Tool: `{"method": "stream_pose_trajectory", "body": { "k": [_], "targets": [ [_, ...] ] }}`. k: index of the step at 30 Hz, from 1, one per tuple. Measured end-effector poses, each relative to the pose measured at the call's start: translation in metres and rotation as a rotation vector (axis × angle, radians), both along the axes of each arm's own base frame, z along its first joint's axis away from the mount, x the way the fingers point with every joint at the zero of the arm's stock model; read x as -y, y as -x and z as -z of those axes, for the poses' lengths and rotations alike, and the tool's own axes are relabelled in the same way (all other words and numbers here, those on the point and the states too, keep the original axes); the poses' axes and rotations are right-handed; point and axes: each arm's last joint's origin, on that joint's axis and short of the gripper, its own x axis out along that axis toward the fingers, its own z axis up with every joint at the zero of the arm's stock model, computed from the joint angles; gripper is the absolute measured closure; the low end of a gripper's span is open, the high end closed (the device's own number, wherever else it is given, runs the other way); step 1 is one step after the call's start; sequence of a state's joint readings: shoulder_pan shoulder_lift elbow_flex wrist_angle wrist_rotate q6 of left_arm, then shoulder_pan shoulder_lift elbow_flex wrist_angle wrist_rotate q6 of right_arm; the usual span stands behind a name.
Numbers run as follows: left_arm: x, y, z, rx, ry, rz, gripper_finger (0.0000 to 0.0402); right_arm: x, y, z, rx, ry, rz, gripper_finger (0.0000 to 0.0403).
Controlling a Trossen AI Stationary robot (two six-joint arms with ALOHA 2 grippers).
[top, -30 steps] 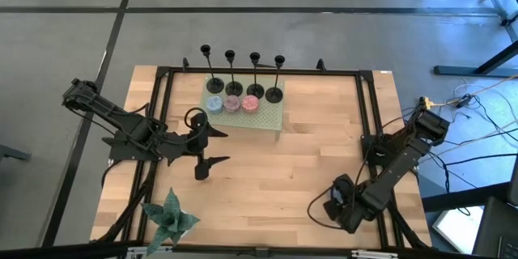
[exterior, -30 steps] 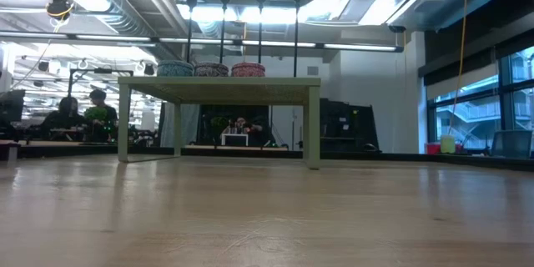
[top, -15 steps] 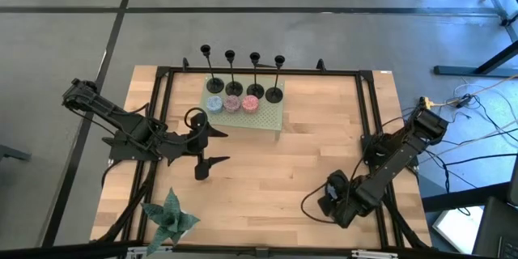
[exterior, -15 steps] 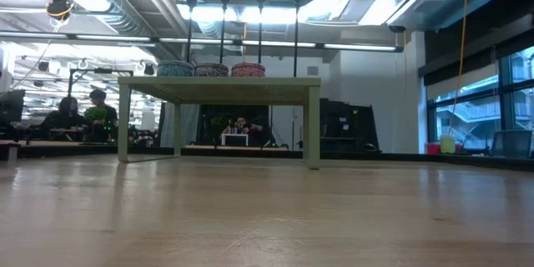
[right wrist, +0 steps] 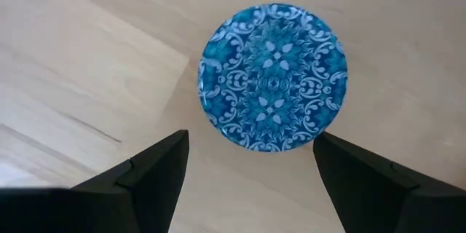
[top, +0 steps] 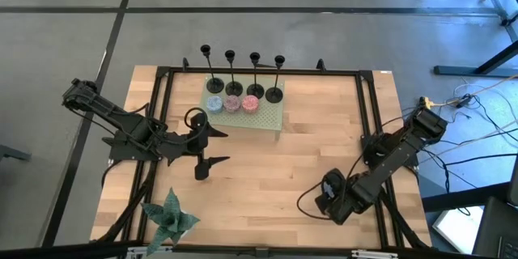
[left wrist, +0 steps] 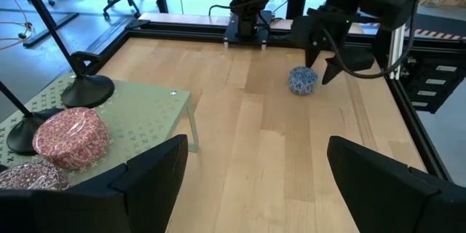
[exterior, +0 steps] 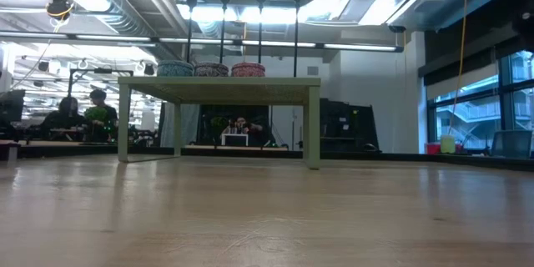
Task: Pick & Place candle stick holders
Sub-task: Put the blue candle on the shelf aligned with the other candles
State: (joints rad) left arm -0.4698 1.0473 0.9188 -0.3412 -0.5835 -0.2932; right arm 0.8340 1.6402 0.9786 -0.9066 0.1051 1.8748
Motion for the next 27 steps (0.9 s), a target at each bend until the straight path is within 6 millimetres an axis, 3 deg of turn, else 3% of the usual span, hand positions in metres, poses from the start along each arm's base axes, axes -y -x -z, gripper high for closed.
{"method": "stream_pose_trajectory", "body": {
  "k": [9, 18, 27],
  "targets": [
    [0.0, 0.0, 0.0, 0.0, 0.0, 0.0, 0.0074, 0.003, -0.002, -0.017, -0.044, 0.07, -0.021, 0.0104],
    [0.0, 0.0, 0.0, 0.0, 0.0, 0.0, 0.0074, 0.018, -0.017, -0.009, 0.003, 0.083, -0.028, 0.0104],
    [0.0, 0.0, 0.001, -0.009, -0.004, 0.001, 0.0074, 0.024, -0.015, -0.004, -0.088, 0.025, -0.006, 0.0104]
  ]
}}
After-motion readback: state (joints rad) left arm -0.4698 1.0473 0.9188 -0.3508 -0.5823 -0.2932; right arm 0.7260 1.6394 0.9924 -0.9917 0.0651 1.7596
